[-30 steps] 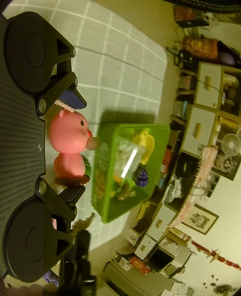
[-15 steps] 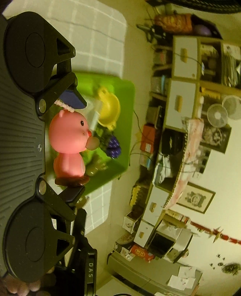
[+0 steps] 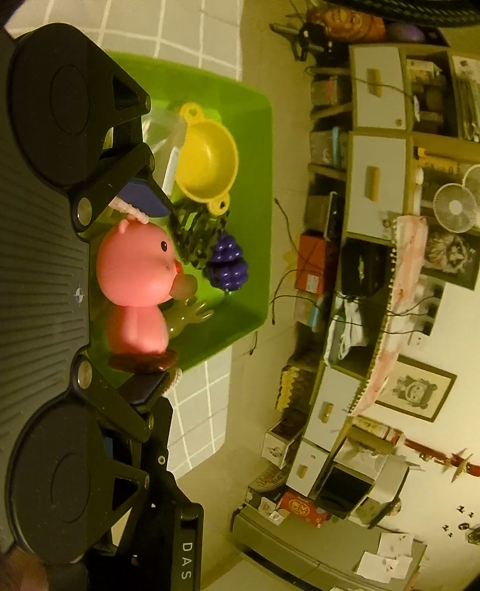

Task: Organize rigid objects
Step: 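Carry the pig into the bin with the left tool while the right tool carries the starfish in, then open both tools and withdraw them from the bin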

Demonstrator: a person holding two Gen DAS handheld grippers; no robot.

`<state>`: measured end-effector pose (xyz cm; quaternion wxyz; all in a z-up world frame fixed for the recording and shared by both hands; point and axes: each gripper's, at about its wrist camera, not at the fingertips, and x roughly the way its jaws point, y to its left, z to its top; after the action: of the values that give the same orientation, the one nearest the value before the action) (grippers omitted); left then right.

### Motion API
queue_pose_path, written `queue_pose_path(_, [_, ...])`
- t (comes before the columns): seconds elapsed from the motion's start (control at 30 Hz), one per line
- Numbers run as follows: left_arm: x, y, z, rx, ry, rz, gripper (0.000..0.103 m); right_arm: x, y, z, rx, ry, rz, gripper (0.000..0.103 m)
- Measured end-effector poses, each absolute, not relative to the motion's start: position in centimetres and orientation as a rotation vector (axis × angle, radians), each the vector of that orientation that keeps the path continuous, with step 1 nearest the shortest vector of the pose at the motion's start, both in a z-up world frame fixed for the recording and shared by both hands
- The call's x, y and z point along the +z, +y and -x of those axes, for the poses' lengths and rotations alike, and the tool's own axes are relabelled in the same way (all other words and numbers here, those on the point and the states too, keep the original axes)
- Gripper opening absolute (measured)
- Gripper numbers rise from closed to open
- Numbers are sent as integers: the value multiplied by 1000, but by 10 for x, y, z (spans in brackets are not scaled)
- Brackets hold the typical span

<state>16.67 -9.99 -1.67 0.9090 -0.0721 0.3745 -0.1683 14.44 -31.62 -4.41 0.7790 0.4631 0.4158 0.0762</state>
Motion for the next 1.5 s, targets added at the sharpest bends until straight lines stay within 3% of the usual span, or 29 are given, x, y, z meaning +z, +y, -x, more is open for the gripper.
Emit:
queue_pose_path(0.43, [-24,-111,-174,-377,688,86,91,-58,-321,-146,151,894,-1077,35])
queue_pose_path(0.67, [-27,-105,-172,-376,685,161,98,-50,-327,-146,151,882,-1075,48])
queue_pose_path(1.5, [-1,-67,-104,-319,687,138,100,-16,-321,-85,135,920,-821,49])
